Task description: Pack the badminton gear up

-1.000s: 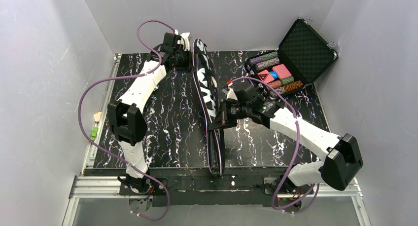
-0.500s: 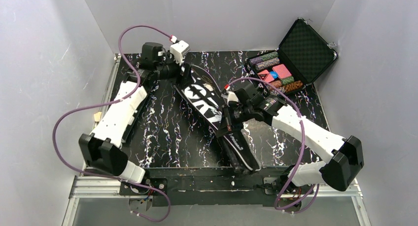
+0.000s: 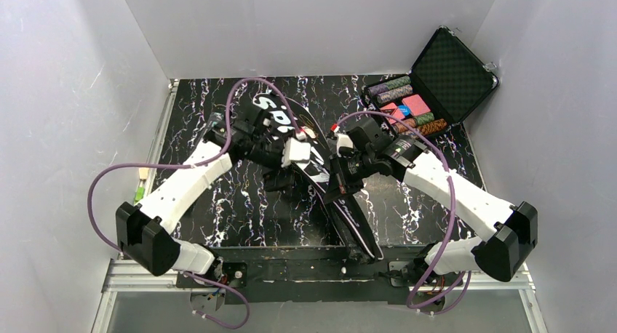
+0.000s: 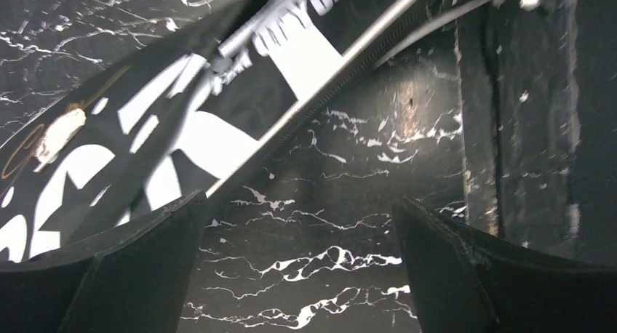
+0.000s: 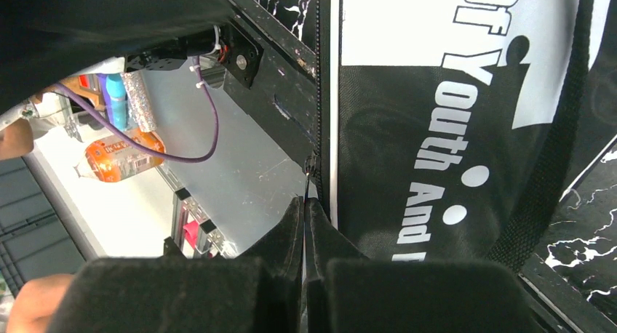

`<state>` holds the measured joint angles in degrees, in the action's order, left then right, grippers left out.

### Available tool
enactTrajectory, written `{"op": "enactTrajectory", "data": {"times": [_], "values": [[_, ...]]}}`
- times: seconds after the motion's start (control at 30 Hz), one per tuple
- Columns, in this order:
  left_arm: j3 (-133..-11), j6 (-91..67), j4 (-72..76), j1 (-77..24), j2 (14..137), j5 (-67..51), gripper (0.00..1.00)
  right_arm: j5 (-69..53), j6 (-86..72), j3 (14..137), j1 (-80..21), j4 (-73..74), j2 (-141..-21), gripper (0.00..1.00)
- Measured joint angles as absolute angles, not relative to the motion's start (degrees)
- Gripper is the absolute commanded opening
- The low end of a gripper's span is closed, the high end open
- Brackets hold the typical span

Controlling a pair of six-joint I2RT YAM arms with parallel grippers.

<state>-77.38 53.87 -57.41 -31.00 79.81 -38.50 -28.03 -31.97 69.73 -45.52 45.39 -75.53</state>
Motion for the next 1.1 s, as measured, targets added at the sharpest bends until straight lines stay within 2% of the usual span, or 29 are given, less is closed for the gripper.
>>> {"op": "enactTrajectory", "data": {"times": [0.3,0.43,0.53,0.6,0.67,0.77,0.83,0.87,0.9,1.1], "values": [[-57.78,64.71,-38.46,-35.33,69.19,-30.17,0.98,-28.40,-31.33,71.59,-45.52,47.16,-75.50,0.01],[-54.41,65.80,-26.72,-38.28,67.09,-27.51,0.98,-28.88,-31.68,71.57,-45.52,47.05,-75.42,0.01],[-53.45,66.96,-23.29,-39.35,67.09,-26.76,0.98,-29.17,-31.97,71.57,-45.52,46.98,-75.16,0.01],[-52.53,67.88,-21.67,-40.12,67.09,-26.30,0.94,-29.47,-32.29,71.57,-45.52,46.85,-74.78,0.01],[-52.01,69.17,-20.99,-40.86,67.37,-26.26,0.84,-30.00,-32.67,71.57,-45.52,46.48,-74.32,0.01],[-52.23,71.11,-21.06,-41.45,69.10,-26.52,0.60,-30.55,-33.01,71.57,-45.52,46.19,-73.84,0.01],[-53.47,72.27,-22.87,-41.56,71.42,-26.79,0.22,-30.63,-33.21,71.55,-45.52,46.13,-73.58,0.01],[-54.59,72.53,-23.97,-41.58,72.82,-26.83,0.08,-30.61,-33.28,71.46,-45.52,46.11,-73.41,0.01],[-56.23,72.51,-25.41,-41.60,74.46,-26.96,0.00,-30.59,-33.36,71.42,-45.52,46.15,-73.17,0.01],[-68.71,72.86,-36.82,-41.89,81.21,-25.80,0.00,-29.87,-35.05,67.96,-42.68,43.00,-68.20,0.01]]}}
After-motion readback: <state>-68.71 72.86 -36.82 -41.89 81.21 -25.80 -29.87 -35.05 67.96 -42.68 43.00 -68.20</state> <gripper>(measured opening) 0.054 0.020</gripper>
